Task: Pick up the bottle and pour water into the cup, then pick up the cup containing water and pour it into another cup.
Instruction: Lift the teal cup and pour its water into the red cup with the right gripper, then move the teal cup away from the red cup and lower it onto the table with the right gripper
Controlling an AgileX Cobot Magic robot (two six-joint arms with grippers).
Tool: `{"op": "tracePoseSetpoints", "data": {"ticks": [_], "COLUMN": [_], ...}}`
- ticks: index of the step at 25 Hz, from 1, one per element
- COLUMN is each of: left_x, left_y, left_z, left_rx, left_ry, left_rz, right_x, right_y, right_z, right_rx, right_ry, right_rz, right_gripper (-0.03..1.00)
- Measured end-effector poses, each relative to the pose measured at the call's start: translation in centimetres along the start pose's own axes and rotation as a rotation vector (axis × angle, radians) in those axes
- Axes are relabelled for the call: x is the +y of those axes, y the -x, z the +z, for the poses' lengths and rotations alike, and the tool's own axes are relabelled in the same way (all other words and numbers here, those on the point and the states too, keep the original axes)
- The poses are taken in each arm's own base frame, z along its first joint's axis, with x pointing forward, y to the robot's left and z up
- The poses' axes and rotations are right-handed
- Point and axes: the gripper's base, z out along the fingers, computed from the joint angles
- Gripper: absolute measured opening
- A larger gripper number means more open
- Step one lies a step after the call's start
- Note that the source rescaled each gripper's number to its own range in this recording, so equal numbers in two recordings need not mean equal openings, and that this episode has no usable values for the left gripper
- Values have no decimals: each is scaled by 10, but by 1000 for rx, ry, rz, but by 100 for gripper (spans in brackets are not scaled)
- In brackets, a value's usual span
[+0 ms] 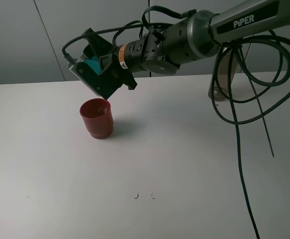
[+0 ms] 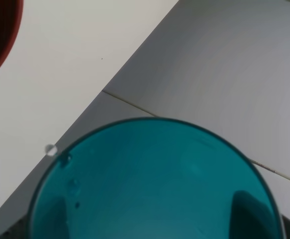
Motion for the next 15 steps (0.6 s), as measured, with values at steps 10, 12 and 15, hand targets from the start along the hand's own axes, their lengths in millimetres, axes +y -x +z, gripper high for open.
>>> {"op": "tracePoseSetpoints", "data": {"ticks": [10, 12, 15], "left_x": [0, 0, 0], "left_y": [0, 0, 0], "left_z": [0, 0, 0], "left_rx": [0, 0, 0], "left_ry": [0, 0, 0], "left_rz": [0, 0, 0], "right_x": [0, 0, 3], "right_y": [0, 0, -1], "right_z": [0, 0, 0], "right_rx": [1, 3, 24], "right_ry": [2, 4, 25], "right_rz": [352, 501, 714], "right_gripper": [11, 11, 11]}}
